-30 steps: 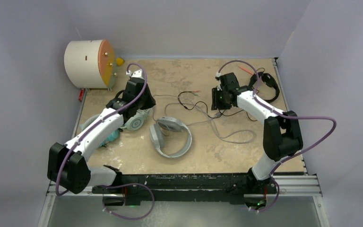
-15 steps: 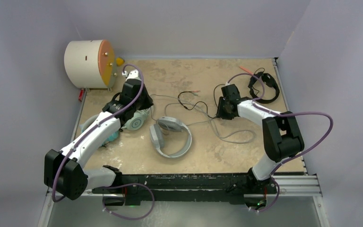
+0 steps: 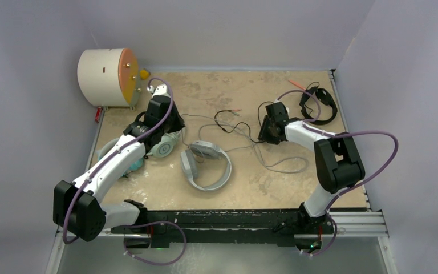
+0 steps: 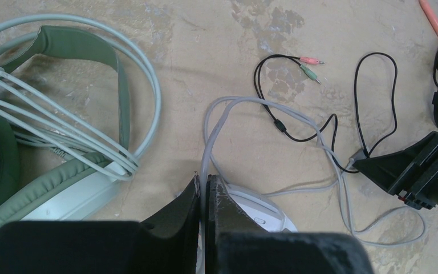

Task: Wrap the headphones
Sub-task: Untie the headphones cable at the center of the board.

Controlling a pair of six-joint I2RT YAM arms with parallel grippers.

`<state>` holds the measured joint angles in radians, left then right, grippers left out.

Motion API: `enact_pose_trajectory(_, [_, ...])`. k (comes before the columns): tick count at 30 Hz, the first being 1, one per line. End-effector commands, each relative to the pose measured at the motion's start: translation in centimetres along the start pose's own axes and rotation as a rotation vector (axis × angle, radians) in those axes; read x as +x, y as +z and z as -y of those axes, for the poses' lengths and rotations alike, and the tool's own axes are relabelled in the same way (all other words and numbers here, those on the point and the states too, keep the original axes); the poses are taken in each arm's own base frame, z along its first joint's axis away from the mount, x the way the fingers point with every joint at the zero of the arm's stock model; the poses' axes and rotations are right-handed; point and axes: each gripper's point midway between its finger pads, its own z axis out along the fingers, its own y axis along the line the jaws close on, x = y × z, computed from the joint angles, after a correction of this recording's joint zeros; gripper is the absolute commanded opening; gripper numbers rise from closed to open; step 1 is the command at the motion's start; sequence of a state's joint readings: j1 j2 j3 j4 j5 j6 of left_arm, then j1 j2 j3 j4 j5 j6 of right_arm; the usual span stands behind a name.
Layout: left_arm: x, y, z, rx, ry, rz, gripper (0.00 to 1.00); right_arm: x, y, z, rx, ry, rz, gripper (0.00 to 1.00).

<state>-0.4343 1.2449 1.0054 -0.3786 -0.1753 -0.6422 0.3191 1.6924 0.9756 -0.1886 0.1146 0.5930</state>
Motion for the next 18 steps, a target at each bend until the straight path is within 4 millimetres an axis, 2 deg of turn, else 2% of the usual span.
enact_pose_trajectory(1, [-1.5, -0.5, 0.5, 0.023, 0.007, 0.056, 0.0, -0.8, -0.5, 0.6, 0.055, 0.097, 0.052, 0.44])
enact_pose_trajectory(10, [-1.9, -0.8, 0.4, 0.016, 0.012, 0.071, 0.0, 0.9, 1.3, 0.5, 0.046, 0.148, -0.001, 0.37])
enact_pose_trajectory(11, [-1.9, -0.8, 0.3, 0.012, 0.013, 0.074, 0.0, 1.1, 1.4, 0.5, 0.043, 0.154, -0.004, 0.34])
enact_pose_trajectory(14, [-1.9, -0.7, 0.0, 0.0, 0.013, 0.075, 0.0, 1.3, 0.9, 0.6, 0.045, 0.169, -0.011, 0.07])
enact_pose_trajectory(15, [-1.9, -0.7, -0.1, -0.005, 0.013, 0.076, 0.0, 1.2, 0.4, 0.6, 0.043, 0.166, -0.008, 0.02])
enact_pose_trajectory(18, [-2.2, -0.9, -0.7, -0.038, 0.003, 0.091, 0.0, -1.1, -2.0, 1.4, 0.08, 0.152, 0.076, 0.0])
